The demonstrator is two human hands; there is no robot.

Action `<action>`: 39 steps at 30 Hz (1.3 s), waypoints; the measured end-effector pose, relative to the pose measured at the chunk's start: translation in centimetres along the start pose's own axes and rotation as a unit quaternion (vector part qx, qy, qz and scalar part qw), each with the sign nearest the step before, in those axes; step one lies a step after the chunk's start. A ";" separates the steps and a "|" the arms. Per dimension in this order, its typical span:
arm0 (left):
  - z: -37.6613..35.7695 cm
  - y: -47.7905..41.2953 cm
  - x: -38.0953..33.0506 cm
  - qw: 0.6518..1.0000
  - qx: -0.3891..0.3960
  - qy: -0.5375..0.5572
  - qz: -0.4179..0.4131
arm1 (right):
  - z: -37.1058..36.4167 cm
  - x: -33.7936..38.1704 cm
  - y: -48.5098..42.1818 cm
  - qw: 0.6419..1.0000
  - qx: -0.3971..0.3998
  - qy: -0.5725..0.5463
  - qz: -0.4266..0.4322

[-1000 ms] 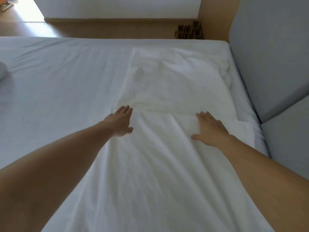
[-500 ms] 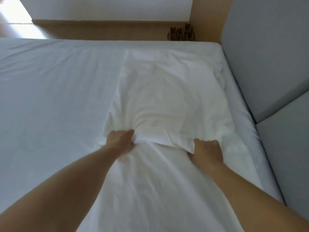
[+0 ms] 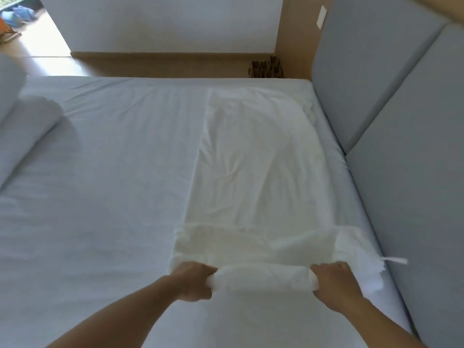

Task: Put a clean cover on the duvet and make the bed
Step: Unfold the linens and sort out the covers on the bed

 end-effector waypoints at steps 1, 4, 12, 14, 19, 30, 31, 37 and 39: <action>-1.7 1.6 -1.0 1.000 0.020 0.001 -0.011 | -0.7 -0.3 2.7 0.999 0.023 0.024 -0.009; -5.6 4.9 -3.9 0.999 0.039 0.017 -0.018 | -2.2 -1.2 9.3 0.998 0.023 0.025 -0.052; -16.6 9.6 -7.9 0.975 0.202 0.087 -0.016 | -7.8 -1.9 20.4 0.969 0.239 -0.026 -0.051; -18.3 9.9 -7.9 0.971 0.218 0.099 -0.003 | -9.2 -2.0 21.8 0.957 0.286 -0.036 -0.047; -17.9 7.0 -7.5 0.985 0.108 0.121 0.058 | -10.6 -3.1 21.3 0.971 0.217 -0.074 -0.062; -13.0 -0.6 -9.6 0.971 -0.119 0.139 0.156 | -10.8 -9.3 14.1 0.907 0.044 -0.345 -0.236; -12.9 -1.0 -9.8 0.968 -0.133 0.140 0.160 | -10.4 -10.6 13.3 0.894 -0.001 -0.356 -0.273; -13.4 -2.1 -10.9 0.965 -0.121 0.164 0.167 | -10.3 -13.0 10.9 0.779 0.066 -0.496 -0.379; -12.7 -2.3 -12.2 0.962 -0.124 0.186 0.154 | -9.2 -12.0 11.8 0.795 0.048 -0.483 -0.363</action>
Point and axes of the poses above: each hand's wrist, its own y-axis away from the middle knuckle, its own z-axis out of the back of the hand, x = y × z, the point moved 4 cm from there along -y, towards the middle knuckle, and after that the axes turned 12 degrees about -z, right-handed, at the moved point
